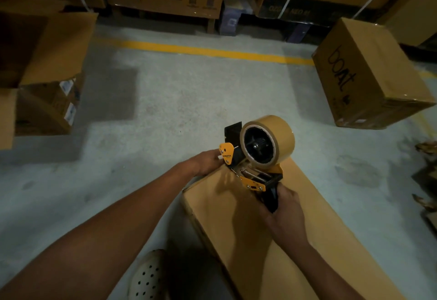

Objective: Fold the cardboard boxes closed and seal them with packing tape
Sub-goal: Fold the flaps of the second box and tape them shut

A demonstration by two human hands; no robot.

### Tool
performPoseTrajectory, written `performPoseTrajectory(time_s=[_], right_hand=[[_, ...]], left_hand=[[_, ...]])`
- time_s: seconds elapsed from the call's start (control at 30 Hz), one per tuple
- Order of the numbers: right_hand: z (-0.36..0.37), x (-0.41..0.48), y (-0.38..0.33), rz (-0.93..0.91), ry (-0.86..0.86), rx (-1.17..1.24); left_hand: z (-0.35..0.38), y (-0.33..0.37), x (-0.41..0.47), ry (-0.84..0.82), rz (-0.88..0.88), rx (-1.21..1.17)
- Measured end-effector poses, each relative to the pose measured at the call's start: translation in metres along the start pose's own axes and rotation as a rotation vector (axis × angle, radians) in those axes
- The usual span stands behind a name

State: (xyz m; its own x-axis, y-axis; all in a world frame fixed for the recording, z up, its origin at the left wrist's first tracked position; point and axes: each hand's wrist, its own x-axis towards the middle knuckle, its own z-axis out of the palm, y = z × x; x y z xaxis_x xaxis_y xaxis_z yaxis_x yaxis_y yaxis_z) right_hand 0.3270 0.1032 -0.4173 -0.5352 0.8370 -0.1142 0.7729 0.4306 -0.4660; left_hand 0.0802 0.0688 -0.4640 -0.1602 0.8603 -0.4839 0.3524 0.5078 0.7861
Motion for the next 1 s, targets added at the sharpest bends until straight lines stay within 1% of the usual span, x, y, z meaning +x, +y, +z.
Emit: performPoseTrajectory(time_s=[0.07, 0.13, 0.23, 0.3, 0.37, 0.43, 0.53, 0.63, 0.73, 0.9, 1.0], right_hand=[[-0.001, 0.0, 0.0, -0.013, 0.001, -0.006], [-0.004, 0.001, -0.002, -0.014, -0.004, -0.016], [-0.011, 0.004, -0.008, -0.014, -0.015, -0.051], [-0.015, 0.008, -0.014, 0.0, -0.015, -0.086], [-0.019, 0.014, -0.023, 0.057, -0.037, -0.112], [-0.023, 0.017, -0.033, 0.135, -0.092, -0.085], [-0.027, 0.019, -0.039, 0.208, -0.163, 0.023], [-0.026, 0.02, -0.036, 0.29, -0.268, 0.151], [-0.026, 0.019, -0.035, 0.337, -0.351, 0.303], [-0.028, 0.021, -0.035, 0.334, -0.396, 0.382], [-0.025, 0.023, -0.032, 0.335, -0.366, 0.381]], left_hand=[[0.001, -0.002, -0.004, 0.104, 0.05, 0.02], [0.001, -0.001, -0.012, 0.205, 0.13, -0.069], [0.008, 0.005, -0.029, 0.206, 0.13, -0.313], [0.011, 0.01, -0.039, 0.18, 0.056, -0.482], [0.011, 0.011, -0.043, 0.122, -0.015, -0.616], [0.012, 0.003, -0.041, 0.08, -0.018, -0.567], [0.014, -0.005, -0.044, 0.025, 0.026, -0.384], [0.013, 0.001, -0.054, 0.023, 0.083, -0.158], [0.016, 0.0, -0.055, 0.074, 0.115, 0.007], [0.022, 0.0, -0.054, 0.115, 0.145, 0.138], [0.023, -0.003, -0.051, 0.132, 0.163, 0.22]])
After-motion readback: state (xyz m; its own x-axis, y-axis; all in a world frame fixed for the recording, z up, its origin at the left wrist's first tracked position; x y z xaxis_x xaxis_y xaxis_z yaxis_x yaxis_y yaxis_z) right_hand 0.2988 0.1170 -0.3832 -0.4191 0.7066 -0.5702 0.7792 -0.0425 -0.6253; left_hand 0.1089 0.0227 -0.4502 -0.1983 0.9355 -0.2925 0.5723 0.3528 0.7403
